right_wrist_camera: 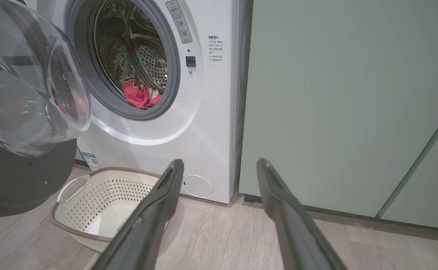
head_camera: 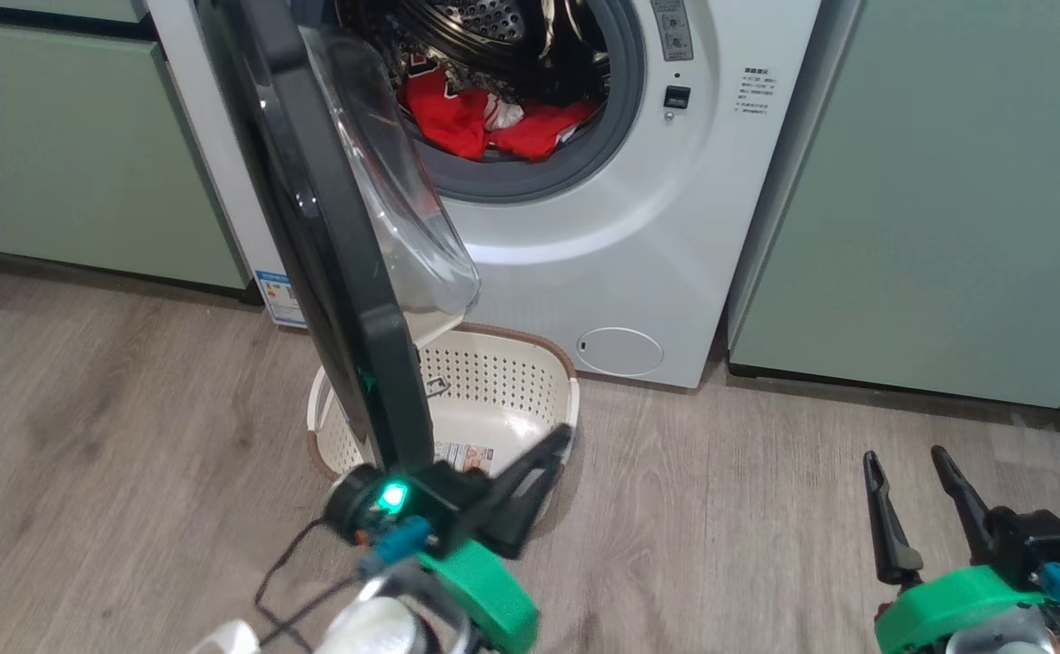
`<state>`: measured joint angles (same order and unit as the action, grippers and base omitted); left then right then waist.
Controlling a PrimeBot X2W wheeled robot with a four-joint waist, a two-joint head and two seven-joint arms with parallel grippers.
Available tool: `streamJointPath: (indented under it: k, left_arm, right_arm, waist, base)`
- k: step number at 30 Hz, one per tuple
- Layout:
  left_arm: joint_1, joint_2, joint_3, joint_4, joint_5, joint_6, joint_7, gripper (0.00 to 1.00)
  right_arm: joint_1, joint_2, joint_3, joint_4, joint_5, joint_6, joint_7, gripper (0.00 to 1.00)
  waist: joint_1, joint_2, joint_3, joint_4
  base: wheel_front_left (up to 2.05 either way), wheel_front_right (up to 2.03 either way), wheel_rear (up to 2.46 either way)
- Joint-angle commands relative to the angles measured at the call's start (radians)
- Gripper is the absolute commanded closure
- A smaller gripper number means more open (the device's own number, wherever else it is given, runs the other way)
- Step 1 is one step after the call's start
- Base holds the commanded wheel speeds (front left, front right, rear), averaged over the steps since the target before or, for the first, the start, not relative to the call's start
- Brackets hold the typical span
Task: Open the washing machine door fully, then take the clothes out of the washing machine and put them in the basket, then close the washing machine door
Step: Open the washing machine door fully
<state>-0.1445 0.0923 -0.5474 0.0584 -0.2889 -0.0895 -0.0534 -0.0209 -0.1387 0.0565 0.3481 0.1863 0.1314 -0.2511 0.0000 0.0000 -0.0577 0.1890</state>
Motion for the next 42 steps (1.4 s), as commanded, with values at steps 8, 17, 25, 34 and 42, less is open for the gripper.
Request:
streamJointPath:
  k: [8, 17, 25, 34, 42]
  left_arm:
    - [-0.12, -0.004, 0.111, 0.212, -0.003, 0.052, -0.128, 1.0]
    - [-0.196, -0.017, 0.166, 0.384, -0.02, 0.105, -0.188, 1.0]
    - [-0.159, 0.0, 0.221, 0.392, -0.036, 0.152, -0.204, 1.0]
    - [-0.109, 0.066, 0.306, 0.34, -0.059, 0.172, -0.208, 1.0]
    - [-0.125, 0.127, 0.397, 0.337, -0.085, 0.193, -0.208, 1.0]
  right_arm:
    - [-0.027, -0.026, 0.023, -0.03, 0.006, -0.001, -0.011, 0.0]
    - [-0.028, -0.024, 0.03, -0.028, 0.006, -0.001, -0.011, 0.0]
    - [-0.022, -0.024, 0.019, -0.03, 0.007, -0.001, -0.011, 0.0]
    - [-0.022, -0.012, 0.019, -0.029, 0.01, -0.001, -0.011, 0.0]
    - [-0.026, -0.009, 0.025, -0.029, 0.01, -0.001, -0.011, 0.0]
  waist:
    - [0.0, 0.0, 0.011, 0.005]
    - [0.0, 0.0, 0.022, -0.005]
    - [0.0, 0.0, 0.033, 0.024]
    - [0.0, 0.0, 0.036, 0.095]
    - [0.0, 0.0, 0.037, 0.177]
  base:
    - [0.0, 0.0, 0.0]
    - [0.0, 0.0, 0.0]
    - [0.0, 0.0, 0.0]
    - [0.0, 0.0, 0.0]
    - [0.0, 0.0, 0.0]
